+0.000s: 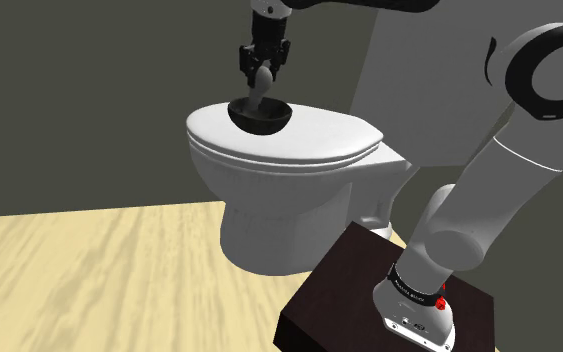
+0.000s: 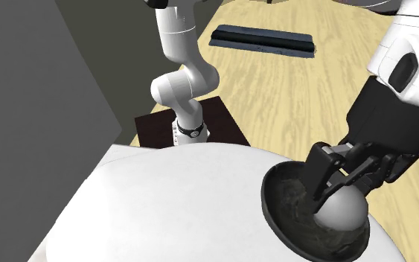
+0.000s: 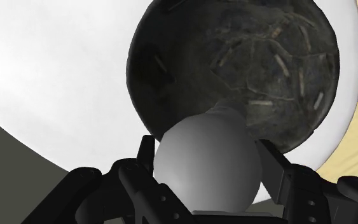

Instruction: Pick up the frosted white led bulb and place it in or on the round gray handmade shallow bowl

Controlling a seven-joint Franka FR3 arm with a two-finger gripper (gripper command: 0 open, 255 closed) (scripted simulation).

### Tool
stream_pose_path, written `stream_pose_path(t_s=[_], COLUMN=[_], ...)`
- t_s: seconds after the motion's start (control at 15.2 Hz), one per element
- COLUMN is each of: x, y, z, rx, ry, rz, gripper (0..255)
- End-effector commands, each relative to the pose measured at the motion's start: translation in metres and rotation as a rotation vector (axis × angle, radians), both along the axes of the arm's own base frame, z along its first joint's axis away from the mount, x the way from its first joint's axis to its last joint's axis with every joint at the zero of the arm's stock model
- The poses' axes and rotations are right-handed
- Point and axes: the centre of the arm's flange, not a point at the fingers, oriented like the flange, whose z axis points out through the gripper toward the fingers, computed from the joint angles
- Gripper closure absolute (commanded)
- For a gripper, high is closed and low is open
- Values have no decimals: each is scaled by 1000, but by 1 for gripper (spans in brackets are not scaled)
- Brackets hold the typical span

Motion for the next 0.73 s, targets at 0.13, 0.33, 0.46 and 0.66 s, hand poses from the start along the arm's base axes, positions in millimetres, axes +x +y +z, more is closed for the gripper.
stream_pose_path(t_s=[0.13, 0.33, 0.46, 0.66], x=[0, 0, 0, 0], y=[-1, -1, -1, -1], z=[-20, -25, -25, -25], rx=[0, 0, 0, 0], ry=[-1, -1, -1, -1], rz=[0, 0, 0, 0], gripper=[255, 255, 255, 255])
